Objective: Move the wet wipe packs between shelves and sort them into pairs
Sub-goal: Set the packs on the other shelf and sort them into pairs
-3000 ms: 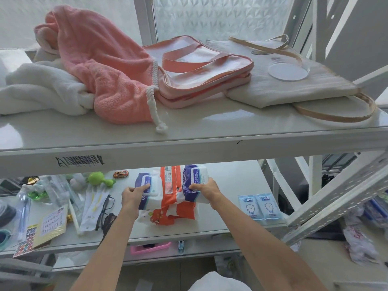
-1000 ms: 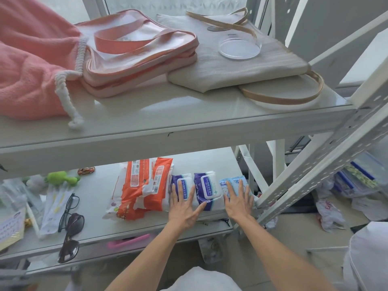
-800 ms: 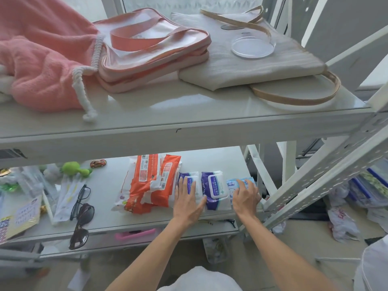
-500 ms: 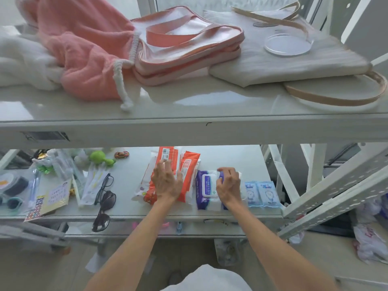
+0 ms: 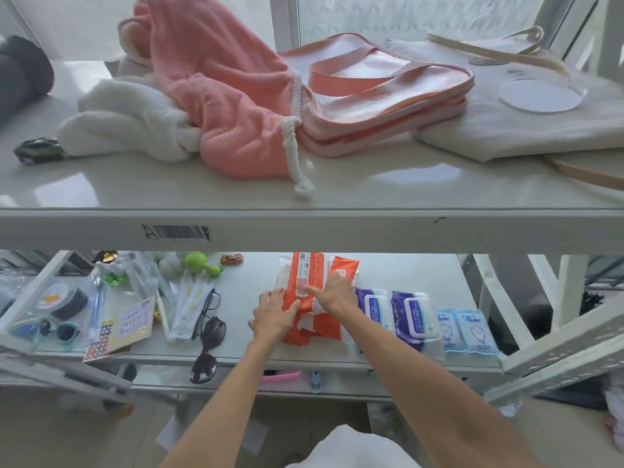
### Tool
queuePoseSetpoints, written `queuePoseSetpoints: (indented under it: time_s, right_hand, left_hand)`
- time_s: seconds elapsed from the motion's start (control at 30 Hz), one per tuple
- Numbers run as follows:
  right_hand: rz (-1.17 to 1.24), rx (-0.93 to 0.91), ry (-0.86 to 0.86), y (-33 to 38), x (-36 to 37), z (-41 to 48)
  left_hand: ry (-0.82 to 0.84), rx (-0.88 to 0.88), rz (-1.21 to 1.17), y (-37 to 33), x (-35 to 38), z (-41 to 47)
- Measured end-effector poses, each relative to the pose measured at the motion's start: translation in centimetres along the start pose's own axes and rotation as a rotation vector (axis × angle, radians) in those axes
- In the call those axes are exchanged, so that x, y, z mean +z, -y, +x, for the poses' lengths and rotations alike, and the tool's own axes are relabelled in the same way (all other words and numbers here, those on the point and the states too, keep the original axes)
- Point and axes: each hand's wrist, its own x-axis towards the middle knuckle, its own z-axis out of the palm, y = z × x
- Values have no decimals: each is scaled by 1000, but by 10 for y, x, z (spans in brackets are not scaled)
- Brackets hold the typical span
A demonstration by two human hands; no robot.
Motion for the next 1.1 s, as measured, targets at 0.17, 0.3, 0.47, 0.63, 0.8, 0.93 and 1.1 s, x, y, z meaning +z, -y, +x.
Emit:
queuePoseSetpoints:
  time_s: [0.17, 0.3, 0.47, 0.63, 0.8, 0.93, 1.1]
  right_hand:
    - [147, 38, 114, 9, 11, -2]
    - [103, -7, 196, 8, -3, -5]
    - [-28, 169, -165, -19, -12, -10]
    - [204, 256, 17, -29, -5, -18]
    - [529, 329, 147, -30, -6, -8]
    - [479, 233, 57, -27, -24, -10]
    - [479, 286, -127, -79, -75, -9]
  left_hand:
    - [11, -2, -112, 10, -9, 14]
    - [32, 16, -186, 22, -7, 23]
    - [159, -3, -451, 25, -6, 22]
    - [105, -109, -455, 27, -5, 30]
    - [236, -105, -600, 25, -14, 36]
    - [238, -108, -635, 31, -15, 42]
    - [199, -87, -757, 37, -18, 41]
